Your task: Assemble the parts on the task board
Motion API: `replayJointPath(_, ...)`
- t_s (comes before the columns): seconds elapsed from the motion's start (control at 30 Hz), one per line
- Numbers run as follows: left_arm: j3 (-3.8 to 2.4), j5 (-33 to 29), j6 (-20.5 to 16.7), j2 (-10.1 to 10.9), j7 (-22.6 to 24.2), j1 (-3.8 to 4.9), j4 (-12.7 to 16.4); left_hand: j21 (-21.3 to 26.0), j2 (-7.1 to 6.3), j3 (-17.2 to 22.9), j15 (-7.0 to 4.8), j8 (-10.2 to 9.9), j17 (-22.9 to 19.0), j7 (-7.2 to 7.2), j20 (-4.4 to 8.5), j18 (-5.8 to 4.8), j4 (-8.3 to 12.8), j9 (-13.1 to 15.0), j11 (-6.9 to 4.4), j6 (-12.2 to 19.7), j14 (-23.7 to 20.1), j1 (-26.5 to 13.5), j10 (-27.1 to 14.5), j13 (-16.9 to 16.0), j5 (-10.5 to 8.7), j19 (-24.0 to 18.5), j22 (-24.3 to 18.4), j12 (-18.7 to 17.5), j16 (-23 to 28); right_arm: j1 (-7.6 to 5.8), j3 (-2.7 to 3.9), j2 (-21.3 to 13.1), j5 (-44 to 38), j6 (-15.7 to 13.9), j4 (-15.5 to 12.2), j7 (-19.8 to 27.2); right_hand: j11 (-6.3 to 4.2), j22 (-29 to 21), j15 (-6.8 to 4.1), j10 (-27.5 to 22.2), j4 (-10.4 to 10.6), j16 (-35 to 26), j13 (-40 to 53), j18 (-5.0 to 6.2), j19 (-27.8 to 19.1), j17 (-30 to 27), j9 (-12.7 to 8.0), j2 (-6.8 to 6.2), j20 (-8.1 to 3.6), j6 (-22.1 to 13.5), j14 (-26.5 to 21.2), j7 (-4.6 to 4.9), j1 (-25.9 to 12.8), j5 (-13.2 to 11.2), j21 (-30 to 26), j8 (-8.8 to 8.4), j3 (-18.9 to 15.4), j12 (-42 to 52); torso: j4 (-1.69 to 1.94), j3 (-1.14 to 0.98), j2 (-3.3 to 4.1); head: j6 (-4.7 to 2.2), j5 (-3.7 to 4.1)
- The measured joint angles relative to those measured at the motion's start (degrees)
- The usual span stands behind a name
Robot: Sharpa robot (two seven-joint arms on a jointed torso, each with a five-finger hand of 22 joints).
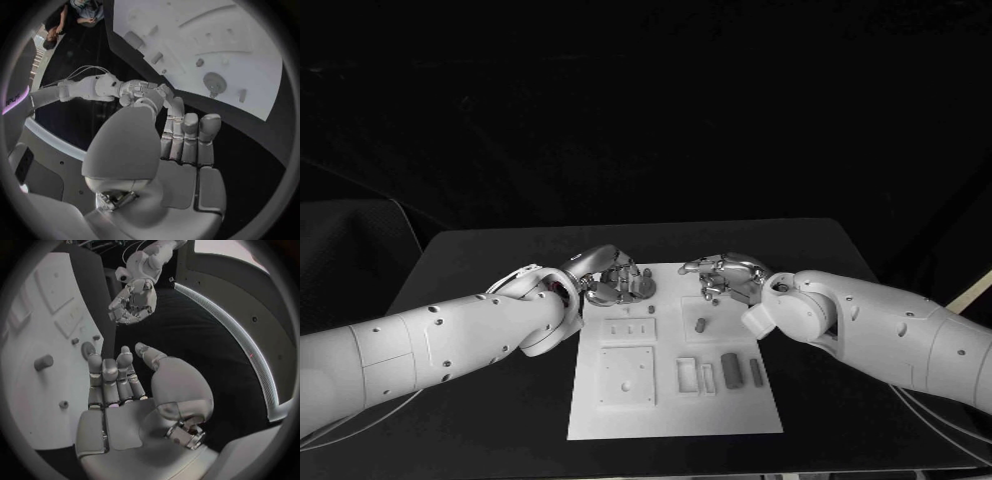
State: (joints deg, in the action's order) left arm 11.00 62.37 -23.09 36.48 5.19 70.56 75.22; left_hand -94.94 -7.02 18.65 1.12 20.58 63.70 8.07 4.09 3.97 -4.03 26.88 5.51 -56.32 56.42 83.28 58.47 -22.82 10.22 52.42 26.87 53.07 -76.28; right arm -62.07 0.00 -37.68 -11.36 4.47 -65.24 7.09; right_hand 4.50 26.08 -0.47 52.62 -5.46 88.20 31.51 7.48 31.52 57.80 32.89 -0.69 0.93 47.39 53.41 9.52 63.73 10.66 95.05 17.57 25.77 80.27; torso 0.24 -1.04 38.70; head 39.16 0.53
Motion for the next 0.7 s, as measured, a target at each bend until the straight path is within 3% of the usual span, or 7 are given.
replayJointPath(0.07,0.00,1.0,1.1,0.0,-2.1,0.51,0.1,0.0,0.03,0.0,0.00,0.0,0.0,0.01,0.00,0.00,0.0,0.0,0.00,0.0,0.0,0.0,0.0,0.0,-0.06,0.0,0.0,0.0,0.0,-0.27,0.73,0.0,-0.7,-0.3,1.0,0.1,0.00,0.0,0.02,0.0,-0.1,0.0,0.0,0.00,0.0,0.0,0.0,0.00,0.00,0.0,0.0,0.00,0.0,0.0,0.0,0.00,-0.1,0.0,0.00,-0.01,0.00,0.27,-0.04)
replayJointPath(0.17,0.01,2.4,2.8,0.0,-5.8,1.40,0.1,0.0,0.05,0.0,0.00,0.0,0.0,0.01,0.00,0.00,0.0,0.0,-0.07,0.0,0.0,-0.4,0.3,0.1,-0.07,0.0,0.0,0.0,0.0,-1.02,2.32,0.1,-2.2,-1.0,3.2,0.5,0.00,0.0,0.02,0.0,-0.1,0.0,0.0,0.01,0.0,0.0,0.0,0.00,0.00,0.0,0.0,-0.01,0.0,0.0,0.0,0.00,-0.1,0.0,0.03,-0.01,0.00,0.59,-0.09)
replayJointPath(0.23,0.05,3.3,3.7,-0.1,-8.4,1.89,0.2,0.0,0.05,0.0,0.00,0.0,0.0,0.03,-0.01,0.00,0.0,0.0,0.01,0.0,0.0,-0.7,0.4,0.1,-0.07,0.0,0.0,0.0,-0.2,-1.84,2.81,0.0,-3.2,-1.4,4.6,0.7,0.00,0.0,0.02,0.0,-0.1,0.0,0.0,0.00,0.0,0.0,0.0,0.00,0.00,0.0,0.0,-0.01,0.0,0.0,0.0,0.00,-0.1,0.0,0.06,-0.01,0.01,0.80,-0.14)
replayJointPath(0.37,0.56,4.4,5.0,-0.8,-13.3,2.29,0.2,0.0,-0.04,0.0,0.00,0.0,0.0,0.12,-0.01,-0.01,0.0,0.0,-0.17,-0.1,0.0,-0.9,0.6,0.1,-0.07,0.0,0.0,0.0,-0.2,-3.28,3.48,0.0,-5.1,-2.0,6.7,1.1,0.00,0.0,0.02,0.0,-0.1,0.0,0.0,0.00,0.0,0.0,0.0,0.00,0.00,0.0,0.0,-0.01,0.0,0.0,0.0,0.00,-0.1,0.0,0.08,-0.01,0.01,1.26,-0.25)
replayJointPath(0.43,1.65,4.7,5.4,-1.0,-15.1,2.61,0.5,0.0,-0.02,-0.2,-0.41,0.0,0.1,-0.08,0.02,-0.01,-0.1,0.0,-0.19,-0.3,0.8,-0.9,1.4,0.2,-0.08,0.0,0.2,0.0,-1.0,-4.11,3.64,0.1,-5.8,-2.3,7.7,1.2,0.00,0.0,0.02,0.0,-0.1,0.0,0.0,0.01,0.0,0.0,0.0,0.00,0.00,0.0,0.0,-0.01,0.0,0.0,0.0,0.00,-0.1,0.0,0.08,-0.01,0.02,1.55,-0.27)
replayJointPath(0.5,2.28,5.0,5.8,-1.1,-16.7,2.66,0.8,0.0,-0.04,-0.2,-0.51,0.0,0.1,-0.22,0.14,0.00,-0.1,0.0,-0.21,-0.4,0.9,-1.2,1.6,0.2,-0.08,0.2,0.3,0.0,-1.1,-4.86,3.76,0.0,-6.5,-2.7,8.1,1.4,0.00,0.0,0.02,0.0,-0.1,0.0,0.0,0.00,0.0,0.0,0.0,0.00,0.00,0.0,0.0,-0.02,0.0,0.0,0.0,0.00,-0.1,0.0,0.08,-0.01,0.03,1.83,-0.25)
replayJointPath(0.7,2.57,5.9,6.1,-1.3,-18.9,2.80,1.0,0.0,-0.28,-0.2,-0.51,0.0,0.2,-0.27,0.21,0.00,-0.1,0.0,-0.21,-0.6,0.9,-1.5,1.6,0.2,-0.08,0.2,0.3,0.0,-1.1,-5.15,3.86,0.0,-7.7,-3.1,6.8,1.6,0.00,0.0,0.03,0.0,-0.1,0.0,0.0,0.01,0.0,0.0,0.0,0.00,0.00,-0.1,0.0,-0.09,0.0,0.0,0.0,0.00,-0.1,0.0,0.09,-0.01,0.04,2.32,-0.09)
